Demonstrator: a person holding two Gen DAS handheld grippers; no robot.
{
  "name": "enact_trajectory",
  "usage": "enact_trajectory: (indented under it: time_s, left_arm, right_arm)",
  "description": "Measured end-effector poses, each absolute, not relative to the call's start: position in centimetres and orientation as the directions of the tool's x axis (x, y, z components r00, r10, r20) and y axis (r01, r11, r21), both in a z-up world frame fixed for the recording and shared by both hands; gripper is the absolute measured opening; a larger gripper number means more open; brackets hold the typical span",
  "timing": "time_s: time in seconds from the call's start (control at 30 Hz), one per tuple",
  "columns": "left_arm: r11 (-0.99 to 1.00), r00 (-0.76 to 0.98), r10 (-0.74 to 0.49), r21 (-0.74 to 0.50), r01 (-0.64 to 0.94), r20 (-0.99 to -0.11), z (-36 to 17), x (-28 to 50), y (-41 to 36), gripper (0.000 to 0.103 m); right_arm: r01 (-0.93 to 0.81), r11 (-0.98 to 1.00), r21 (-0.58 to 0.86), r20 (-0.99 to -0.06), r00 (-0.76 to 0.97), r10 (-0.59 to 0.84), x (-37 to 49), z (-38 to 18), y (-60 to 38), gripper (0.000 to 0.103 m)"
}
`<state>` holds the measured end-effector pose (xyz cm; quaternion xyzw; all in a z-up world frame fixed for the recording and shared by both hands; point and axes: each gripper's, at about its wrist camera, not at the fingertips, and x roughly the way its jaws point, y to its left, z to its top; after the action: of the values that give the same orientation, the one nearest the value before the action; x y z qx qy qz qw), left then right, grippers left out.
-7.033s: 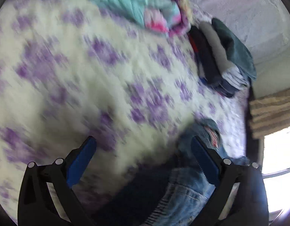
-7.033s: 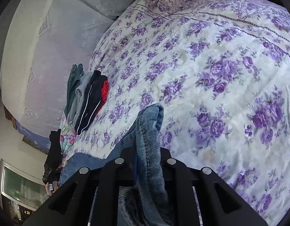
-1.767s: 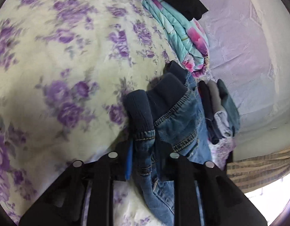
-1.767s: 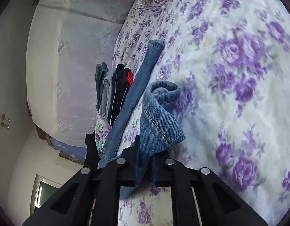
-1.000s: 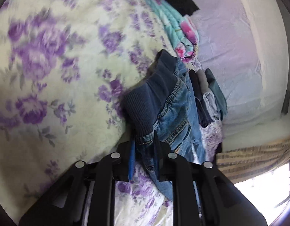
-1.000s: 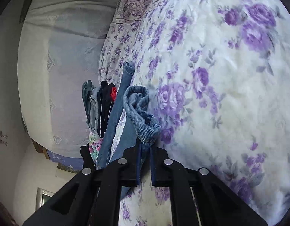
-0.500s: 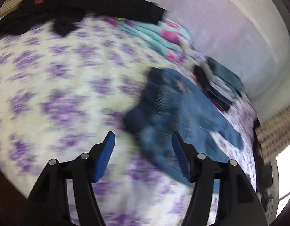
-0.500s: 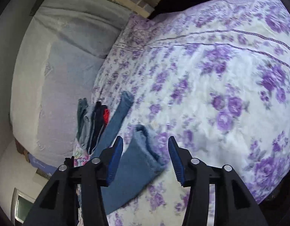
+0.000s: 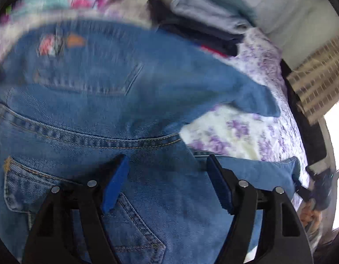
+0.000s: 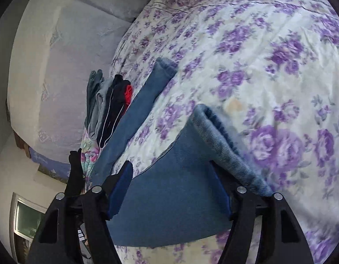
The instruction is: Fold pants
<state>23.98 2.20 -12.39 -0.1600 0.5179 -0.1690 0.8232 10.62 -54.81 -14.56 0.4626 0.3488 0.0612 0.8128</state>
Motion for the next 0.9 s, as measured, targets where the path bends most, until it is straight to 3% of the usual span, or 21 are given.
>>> enact_trajectory:
  time_s: [0.13,0.27,0.33,0.4,0.53,0.73,0.9]
  left_arm:
    - [0.898,0.391,-0.436,-0.420,0.131,-0.811,-11.3,23.2,2.3,0.071]
    - [0.845,0.407,-0.529,-0.508,0.169,-0.745,-8.8,21.8,4.8,0.074]
    - [0.887,0.491,-0.444,-0.446,0.121,-0.750,-7.1,21.7,7.4,0.087]
    - [0.906,0.545,-0.381,-0.419,0.059,-0.747,-6.1,22.3,10.3,0.087]
    - [0.864,0.587,-0.368,-0.499,-0.071,-0.721,-5.1,25.0,17.3,0.087]
    - [0.899,0.565,-0.214,-0.387,-0.205,-0.797,-4.5,30.3,22.3,0.087]
    - [0.917,0.538,-0.176,-0.336,-0.215,-0.824,-5.8,33.8,24.4,0.087]
  right_arm:
    - [0.251,0.542,0.802,-0.518,0.744,0.422,10.2,-14.2,-56.2,0.059]
    - [0.193,0.636,0.747,-0.510,0.780,0.362,11.1,-9.8,-56.5,0.070]
    - [0.166,0.657,0.735,-0.498,0.790,0.358,12.7,-8.2,-56.8,0.071]
    - [0.147,0.664,0.733,-0.495,0.785,0.372,15.5,-7.3,-57.3,0.071]
    - [0.147,0.682,0.716,-0.531,0.749,0.396,22.9,-7.2,-58.3,0.071]
    - [0.158,0.699,0.698,-0.579,0.699,0.420,32.0,-7.5,-58.3,0.070]
    - [0.168,0.756,0.633,-0.638,0.667,0.386,38.0,-8.1,-57.9,0.069]
